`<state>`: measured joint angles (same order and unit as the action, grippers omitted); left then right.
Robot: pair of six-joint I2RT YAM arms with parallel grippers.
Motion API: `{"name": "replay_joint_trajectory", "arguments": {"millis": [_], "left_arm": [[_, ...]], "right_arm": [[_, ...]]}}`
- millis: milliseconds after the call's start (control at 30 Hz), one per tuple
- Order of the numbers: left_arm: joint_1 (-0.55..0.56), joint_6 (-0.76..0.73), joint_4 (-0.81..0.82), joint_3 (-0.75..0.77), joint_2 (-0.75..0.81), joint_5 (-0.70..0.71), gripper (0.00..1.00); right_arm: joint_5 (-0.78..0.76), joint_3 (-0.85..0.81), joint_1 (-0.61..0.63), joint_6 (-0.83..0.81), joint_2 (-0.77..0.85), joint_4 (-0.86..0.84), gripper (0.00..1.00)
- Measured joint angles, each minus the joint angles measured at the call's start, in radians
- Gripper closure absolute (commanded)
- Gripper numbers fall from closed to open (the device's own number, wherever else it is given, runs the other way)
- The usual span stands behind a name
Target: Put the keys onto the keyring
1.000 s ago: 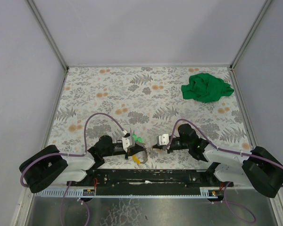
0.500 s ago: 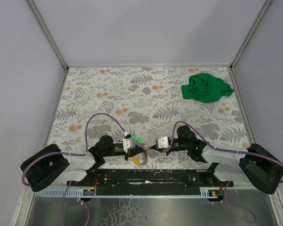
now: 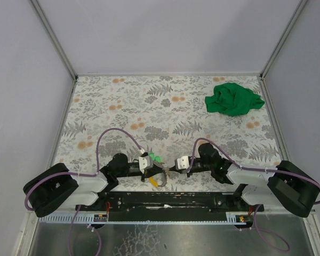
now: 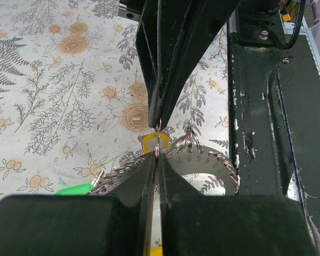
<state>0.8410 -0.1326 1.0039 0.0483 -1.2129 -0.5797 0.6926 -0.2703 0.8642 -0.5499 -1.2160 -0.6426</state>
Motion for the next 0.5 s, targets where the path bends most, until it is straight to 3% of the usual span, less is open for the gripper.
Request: {"name": "replay_joint_trajectory", "arguments": {"millis": [500], "left_arm": [[0.000, 0.000, 0.004, 0.002, -0.006, -0.008, 1.00]], "right_arm": [[0.007, 0.000, 0.002, 0.008, -0.011, -0.048, 1.00]]}}
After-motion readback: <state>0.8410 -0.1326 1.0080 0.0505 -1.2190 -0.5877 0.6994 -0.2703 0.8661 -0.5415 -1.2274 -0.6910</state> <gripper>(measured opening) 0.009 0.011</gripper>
